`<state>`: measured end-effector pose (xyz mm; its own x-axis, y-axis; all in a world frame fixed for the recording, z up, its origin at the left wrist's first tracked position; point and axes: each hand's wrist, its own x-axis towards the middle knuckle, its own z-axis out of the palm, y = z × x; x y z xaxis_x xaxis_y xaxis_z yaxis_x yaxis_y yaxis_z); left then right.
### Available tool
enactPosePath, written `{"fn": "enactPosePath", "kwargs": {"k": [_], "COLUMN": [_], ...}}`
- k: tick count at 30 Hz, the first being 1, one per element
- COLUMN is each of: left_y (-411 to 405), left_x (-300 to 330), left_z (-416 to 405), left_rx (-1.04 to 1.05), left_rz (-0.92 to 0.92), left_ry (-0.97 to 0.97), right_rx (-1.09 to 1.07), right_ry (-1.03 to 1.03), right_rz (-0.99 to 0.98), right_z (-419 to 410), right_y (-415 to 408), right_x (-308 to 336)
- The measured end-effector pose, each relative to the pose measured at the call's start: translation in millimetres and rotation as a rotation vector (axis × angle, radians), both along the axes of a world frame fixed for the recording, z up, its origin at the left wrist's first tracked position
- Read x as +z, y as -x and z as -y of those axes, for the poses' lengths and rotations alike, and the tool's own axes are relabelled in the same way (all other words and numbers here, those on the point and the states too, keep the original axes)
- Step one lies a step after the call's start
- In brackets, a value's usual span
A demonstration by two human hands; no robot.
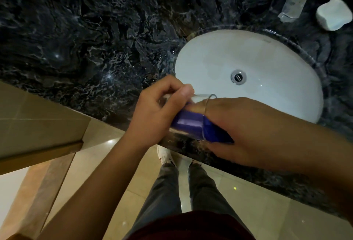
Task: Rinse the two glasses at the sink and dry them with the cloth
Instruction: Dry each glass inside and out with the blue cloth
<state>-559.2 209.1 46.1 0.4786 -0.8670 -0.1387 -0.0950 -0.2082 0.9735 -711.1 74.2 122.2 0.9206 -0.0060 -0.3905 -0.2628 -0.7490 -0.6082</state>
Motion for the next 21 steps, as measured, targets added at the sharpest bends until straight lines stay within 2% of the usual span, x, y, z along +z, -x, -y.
{"fn": "enactPosePath", "kwargs": {"k": [2,4,7,10,13,16,20,21], "left_y": [-4.0,-10.7,-13.0,-12.1,-12.5,-5.0,8.4,8.1], "left_x": [0.6,0.9,1.4,-1.8,-6.7,-13.5,-15.1,-13.2], "left_z": [2.3,3.5,1.7,-1.4,-5.3,-16.5,-21.5,-19.4], "left_rx": [-0.070,-0.209,-0.289,-0.282,-0.279,-0.149,0.015,0.033], "left_rz": [-0.178,-0.367,-0.701,-0.940,-0.948,-0.919,-0.686,-0.639], "left_ry": [-0.102,-0.196,-0.367,-0.469,-0.397,-0.202,-0.131,-0.148], "right_rx": [0.153,0.254,0.325,0.226,0.285,0.116,-0.143,-0.169], "right_ry": [0.262,0.427,0.491,0.440,0.416,0.301,-0.207,-0.265], "right_rz": [0.075,0.209,0.265,0.197,-0.009,-0.052,-0.105,-0.083], "right_z": [-3.5,-11.1,-19.2,-15.9,-13.8,-3.7,3.3,-0.2], "right_y": [0.2,2.5,8.2,8.8,0.8,0.0,8.4,11.0], "right_x": [4.0,7.7,6.0,7.2,2.0,-2.4,-17.6,-20.1]}}
